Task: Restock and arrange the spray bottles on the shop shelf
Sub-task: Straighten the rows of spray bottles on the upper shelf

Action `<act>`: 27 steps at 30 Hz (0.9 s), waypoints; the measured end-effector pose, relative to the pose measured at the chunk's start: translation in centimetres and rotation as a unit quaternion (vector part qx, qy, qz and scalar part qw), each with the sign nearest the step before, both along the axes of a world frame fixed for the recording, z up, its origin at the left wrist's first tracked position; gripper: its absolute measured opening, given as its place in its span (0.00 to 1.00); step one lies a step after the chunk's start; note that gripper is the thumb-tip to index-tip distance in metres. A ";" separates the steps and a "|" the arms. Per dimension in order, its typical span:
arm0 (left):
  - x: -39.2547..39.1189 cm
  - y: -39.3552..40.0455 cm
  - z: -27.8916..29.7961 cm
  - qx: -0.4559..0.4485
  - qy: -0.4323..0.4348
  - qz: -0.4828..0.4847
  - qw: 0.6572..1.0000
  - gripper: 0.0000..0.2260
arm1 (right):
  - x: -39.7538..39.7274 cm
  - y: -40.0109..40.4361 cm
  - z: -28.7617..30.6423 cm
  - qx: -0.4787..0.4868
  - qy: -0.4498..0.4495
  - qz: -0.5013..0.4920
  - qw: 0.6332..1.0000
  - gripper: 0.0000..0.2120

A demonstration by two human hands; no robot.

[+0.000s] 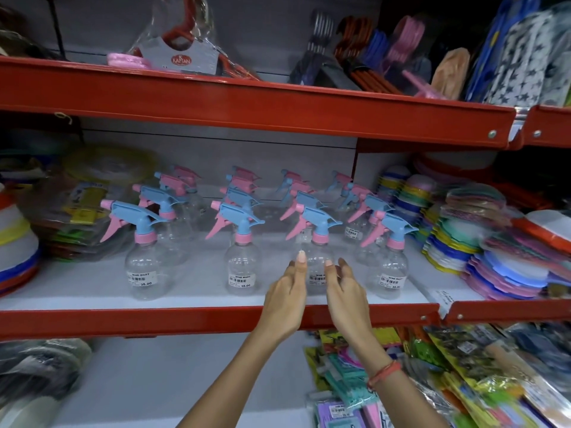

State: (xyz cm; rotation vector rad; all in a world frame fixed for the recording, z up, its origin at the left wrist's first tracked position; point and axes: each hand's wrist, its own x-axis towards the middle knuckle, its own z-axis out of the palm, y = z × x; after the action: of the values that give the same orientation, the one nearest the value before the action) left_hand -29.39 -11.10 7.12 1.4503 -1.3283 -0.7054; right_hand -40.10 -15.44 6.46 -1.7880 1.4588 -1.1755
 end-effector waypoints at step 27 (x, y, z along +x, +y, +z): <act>-11.0 -5.2 1.4 0.064 0.026 -0.103 0.992 0.40 | -10.3 -3.7 2.1 0.031 -0.145 -0.114 0.982 0.24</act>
State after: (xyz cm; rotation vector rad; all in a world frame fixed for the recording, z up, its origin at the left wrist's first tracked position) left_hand -40.43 -16.33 8.48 1.3970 -1.4281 -0.9719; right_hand -50.39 -19.18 8.54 -1.3654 1.5329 -1.4199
